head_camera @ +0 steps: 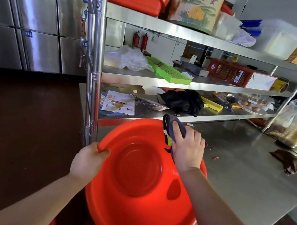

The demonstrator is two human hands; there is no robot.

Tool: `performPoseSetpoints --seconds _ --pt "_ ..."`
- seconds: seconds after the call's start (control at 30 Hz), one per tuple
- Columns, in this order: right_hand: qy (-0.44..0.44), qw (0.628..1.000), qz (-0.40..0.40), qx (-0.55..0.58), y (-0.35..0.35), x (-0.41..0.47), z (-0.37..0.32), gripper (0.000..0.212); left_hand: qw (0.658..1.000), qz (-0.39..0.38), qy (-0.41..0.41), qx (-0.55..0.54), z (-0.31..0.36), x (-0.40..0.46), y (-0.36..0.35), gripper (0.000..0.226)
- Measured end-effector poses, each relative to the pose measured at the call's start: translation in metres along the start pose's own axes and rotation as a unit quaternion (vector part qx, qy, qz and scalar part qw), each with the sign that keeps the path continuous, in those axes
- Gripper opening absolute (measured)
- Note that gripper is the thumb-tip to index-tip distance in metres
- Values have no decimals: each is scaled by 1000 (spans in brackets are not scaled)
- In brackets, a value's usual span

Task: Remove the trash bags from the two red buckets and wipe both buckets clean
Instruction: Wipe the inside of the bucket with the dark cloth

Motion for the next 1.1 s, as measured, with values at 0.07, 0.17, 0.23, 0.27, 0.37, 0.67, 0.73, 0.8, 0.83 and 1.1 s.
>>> performPoseSetpoints --seconds 0.07,0.17,0.23,0.27,0.37,0.67,0.73,0.8,0.83,1.1 --pt "-14 999 -27 18 5 1 1 66 1000 -4 -1 -1 -2 -4 1 17" --pt "19 997 -37 63 10 6 5 63 1000 -17 3 -14 -6 -10 6 20" --pt "45 994 -38 96 14 9 8 61 999 -39 -7 -27 -2 -10 10 31" --pt "57 992 -37 108 16 11 8 60 998 -48 -24 -29 3 -8 10 39" --pt "147 982 -30 111 24 17 -2 57 988 -54 -138 40 31 11 8 65" --pt "251 965 22 68 19 16 -30 62 977 -114 -172 61 55 29 -20 33" --pt "217 974 20 62 12 17 -27 65 982 -113 -148 34 51 33 -20 35" --pt "183 981 25 64 5 17 -23 67 985 -106 -138 6 46 33 -19 31" --pt "167 983 25 65 3 16 -21 67 985 -101 -136 -3 44 32 -18 29" --pt "-103 985 -100 93 -10 -3 19 56 991 -25 -34 -127 13 16 3 25"
Point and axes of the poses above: each hand's wrist, its own x-axis towards the middle knuckle, its own y-axis out of the back of the hand, z = x × y, the point moved 1 cm from there along x, towards the middle knuckle, and after that the axes turned 12 degrees about -y, right-handed, at the moved point
